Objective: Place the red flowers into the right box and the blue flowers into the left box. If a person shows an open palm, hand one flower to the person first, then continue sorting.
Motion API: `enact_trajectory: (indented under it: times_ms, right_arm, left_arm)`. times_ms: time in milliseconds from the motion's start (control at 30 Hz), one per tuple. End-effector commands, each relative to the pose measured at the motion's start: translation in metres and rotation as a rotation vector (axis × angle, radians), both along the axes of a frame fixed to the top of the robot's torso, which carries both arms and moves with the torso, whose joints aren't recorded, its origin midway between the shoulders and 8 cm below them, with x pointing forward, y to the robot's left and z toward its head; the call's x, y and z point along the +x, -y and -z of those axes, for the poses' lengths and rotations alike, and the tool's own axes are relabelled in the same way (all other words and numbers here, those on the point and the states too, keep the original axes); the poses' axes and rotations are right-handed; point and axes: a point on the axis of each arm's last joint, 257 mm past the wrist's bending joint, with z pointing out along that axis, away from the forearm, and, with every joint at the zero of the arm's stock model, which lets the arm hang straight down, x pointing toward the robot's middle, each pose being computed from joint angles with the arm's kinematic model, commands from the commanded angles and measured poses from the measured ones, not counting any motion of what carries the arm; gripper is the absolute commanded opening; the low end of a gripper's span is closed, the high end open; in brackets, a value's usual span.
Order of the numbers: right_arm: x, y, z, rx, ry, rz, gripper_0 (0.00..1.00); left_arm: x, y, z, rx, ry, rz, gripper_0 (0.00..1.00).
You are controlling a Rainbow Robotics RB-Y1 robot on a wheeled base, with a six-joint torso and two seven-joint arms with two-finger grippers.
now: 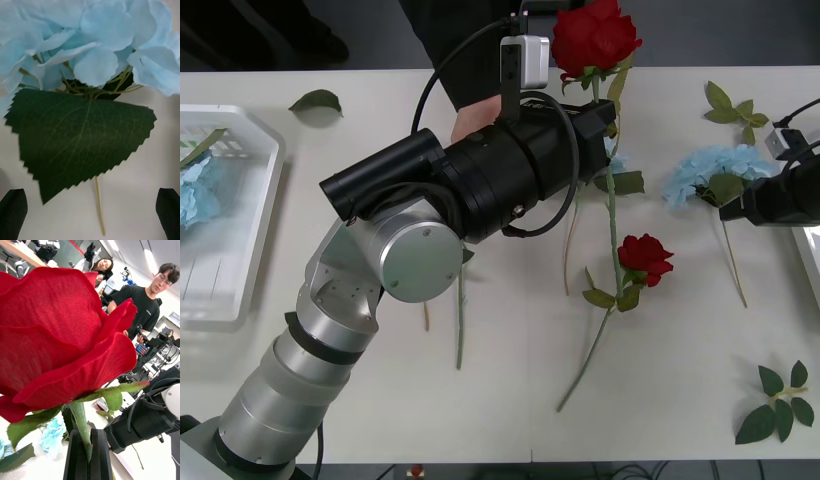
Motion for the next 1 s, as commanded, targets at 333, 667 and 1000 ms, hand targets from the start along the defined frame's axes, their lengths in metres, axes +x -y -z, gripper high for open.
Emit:
enact_trajectory:
  times_ms: [333, 667, 1000]
  right_arm:
    - [0.025, 0.013, 0.024, -0.078, 0.022, 0.008, 0.98]
    - [0.027, 0.006, 0.042, -0.078, 0.015, 0.002, 0.92]
    - [0.03, -0.008, 0.055, -0.061, 0.02, -0.001, 0.88]
  left_arm:
    - [-0.007, 0.005, -0.022, -0.015, 0.058, 0.015, 0.0]
    - [-0.007, 0.005, -0.022, -0.016, 0.056, 0.015, 0.0]
    - [-0.007, 0.004, -0.022, -0.02, 0.052, 0.017, 0.0]
